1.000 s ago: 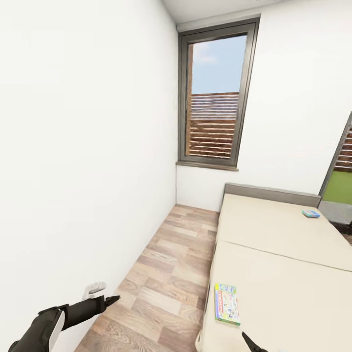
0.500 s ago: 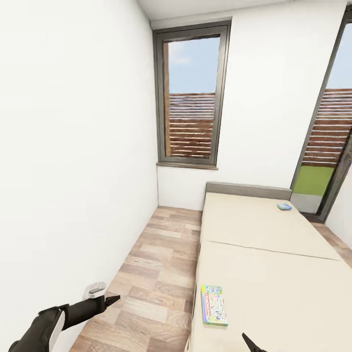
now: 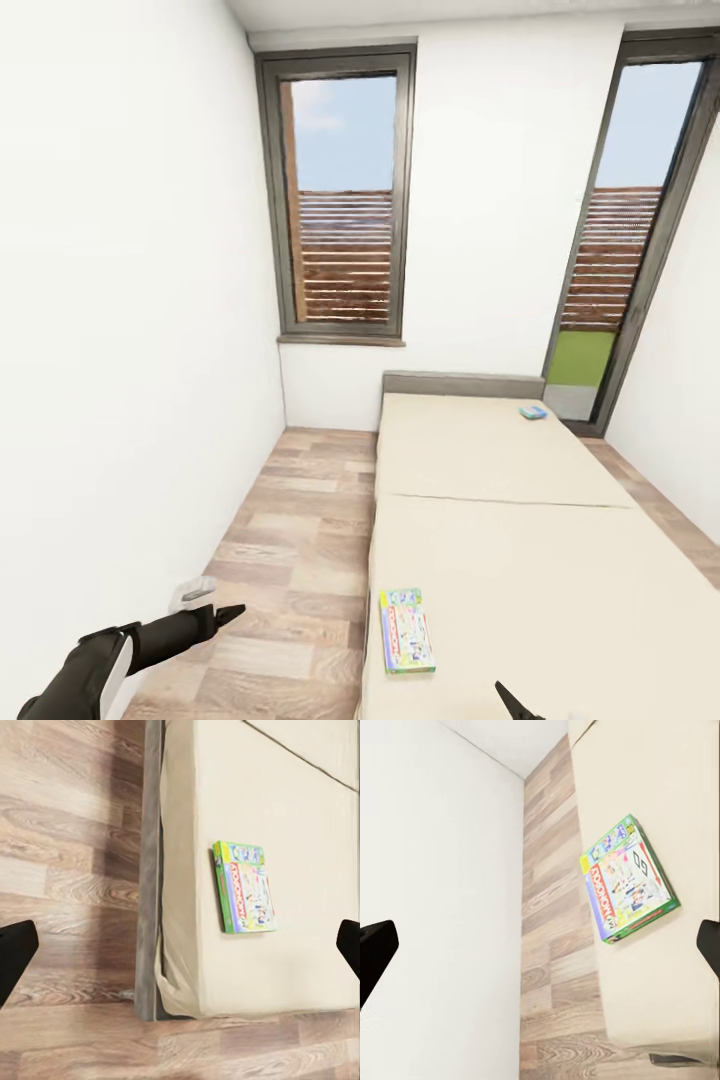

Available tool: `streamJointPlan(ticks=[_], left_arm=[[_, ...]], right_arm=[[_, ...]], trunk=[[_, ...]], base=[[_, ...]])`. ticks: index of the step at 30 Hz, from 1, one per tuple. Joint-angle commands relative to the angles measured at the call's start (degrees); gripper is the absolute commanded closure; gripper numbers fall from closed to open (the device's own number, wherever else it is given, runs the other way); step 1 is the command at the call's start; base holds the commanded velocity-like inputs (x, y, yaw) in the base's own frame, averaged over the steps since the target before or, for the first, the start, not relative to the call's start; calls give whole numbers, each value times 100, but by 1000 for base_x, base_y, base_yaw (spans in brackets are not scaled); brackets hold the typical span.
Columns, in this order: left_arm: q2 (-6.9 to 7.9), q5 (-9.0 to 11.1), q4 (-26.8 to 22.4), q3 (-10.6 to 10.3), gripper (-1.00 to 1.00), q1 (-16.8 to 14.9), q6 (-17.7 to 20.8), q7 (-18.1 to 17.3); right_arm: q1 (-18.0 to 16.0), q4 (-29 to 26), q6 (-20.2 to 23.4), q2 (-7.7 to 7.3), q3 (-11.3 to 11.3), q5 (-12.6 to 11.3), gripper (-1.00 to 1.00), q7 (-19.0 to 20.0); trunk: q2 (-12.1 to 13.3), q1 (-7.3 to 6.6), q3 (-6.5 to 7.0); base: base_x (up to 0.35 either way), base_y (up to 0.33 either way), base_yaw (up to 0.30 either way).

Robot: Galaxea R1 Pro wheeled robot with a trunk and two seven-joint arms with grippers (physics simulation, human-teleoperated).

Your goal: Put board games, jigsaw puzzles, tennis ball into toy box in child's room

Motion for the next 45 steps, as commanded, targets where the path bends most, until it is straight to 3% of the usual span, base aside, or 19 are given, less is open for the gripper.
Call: streamJointPlan(ticks=[1, 16, 45], left_arm=[[-5, -49, -9, 38, -100, -3, 38, -46], [-6, -49, -14, 40, -100, -3, 39, -42], [-38, -49, -15, 38, -100, -3, 44, -32]], right_arm=[[-4, 6, 55, 0, -7, -55, -100, 27], [-4, -2, 47, 8, -7, -44, -100, 20], [-4, -15, -7, 33, 1, -17, -100, -35]], trunk=[[-4, 3, -2], [-4, 3, -2], [-4, 3, -2]], base=[[127, 0, -277], [167, -104, -245], [30, -138, -10]])
